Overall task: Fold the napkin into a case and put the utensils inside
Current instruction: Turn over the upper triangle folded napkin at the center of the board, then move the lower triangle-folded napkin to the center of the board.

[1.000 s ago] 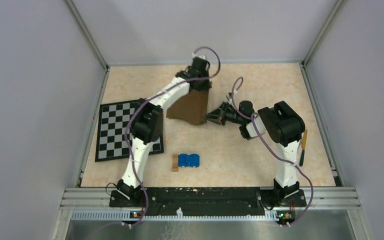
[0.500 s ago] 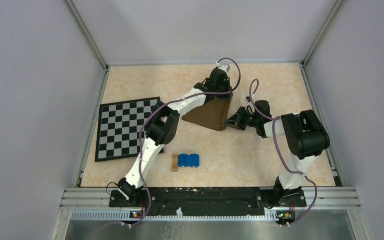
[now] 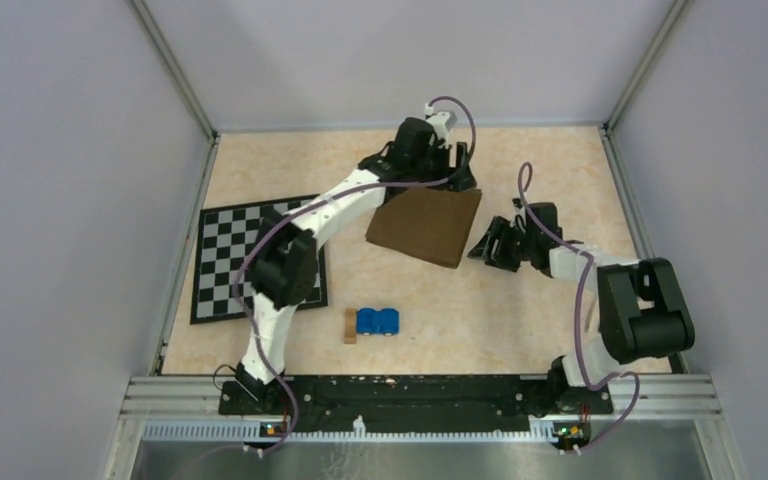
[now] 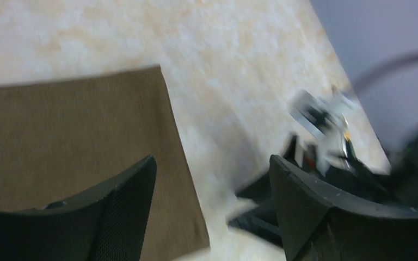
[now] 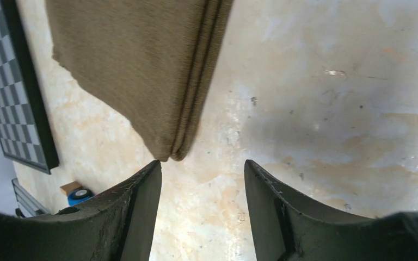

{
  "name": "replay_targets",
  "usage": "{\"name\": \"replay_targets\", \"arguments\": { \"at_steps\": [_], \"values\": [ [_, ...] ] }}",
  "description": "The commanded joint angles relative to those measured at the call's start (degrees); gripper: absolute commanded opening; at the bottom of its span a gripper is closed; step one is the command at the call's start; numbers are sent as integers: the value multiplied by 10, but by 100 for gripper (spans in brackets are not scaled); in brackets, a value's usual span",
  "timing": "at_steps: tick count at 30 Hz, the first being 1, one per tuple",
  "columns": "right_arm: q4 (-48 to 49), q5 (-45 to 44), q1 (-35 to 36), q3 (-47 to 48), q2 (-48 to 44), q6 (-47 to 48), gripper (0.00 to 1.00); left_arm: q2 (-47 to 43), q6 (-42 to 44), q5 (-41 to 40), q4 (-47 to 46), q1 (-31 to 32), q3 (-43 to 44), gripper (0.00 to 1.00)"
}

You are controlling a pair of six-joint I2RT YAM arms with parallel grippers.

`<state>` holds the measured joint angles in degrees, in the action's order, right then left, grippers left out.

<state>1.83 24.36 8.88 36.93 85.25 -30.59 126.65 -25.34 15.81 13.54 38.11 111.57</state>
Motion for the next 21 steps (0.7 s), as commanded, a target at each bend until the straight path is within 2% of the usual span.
{"name": "replay_targets", "arguments": {
  "at_steps": [1,7,11,15,19,21],
  "values": [
    [23,-12,27,48,69,-36,57,-187,24,30,5,-10,-147,81],
    [30,-90,100,74,119,-89,56,-333,19,26,-4,-28,-335,82],
    [-24,-172,141,85,130,-75,49,-392,13,16,-10,-39,-410,82],
    [-59,-232,153,68,119,-47,29,-418,14,7,-11,-50,-443,83],
    [-110,-290,134,66,115,1,0,-418,2,11,-2,-58,-447,83],
    [-151,-310,113,72,108,17,0,-416,-5,20,-6,-61,-449,83]
  ]
}}
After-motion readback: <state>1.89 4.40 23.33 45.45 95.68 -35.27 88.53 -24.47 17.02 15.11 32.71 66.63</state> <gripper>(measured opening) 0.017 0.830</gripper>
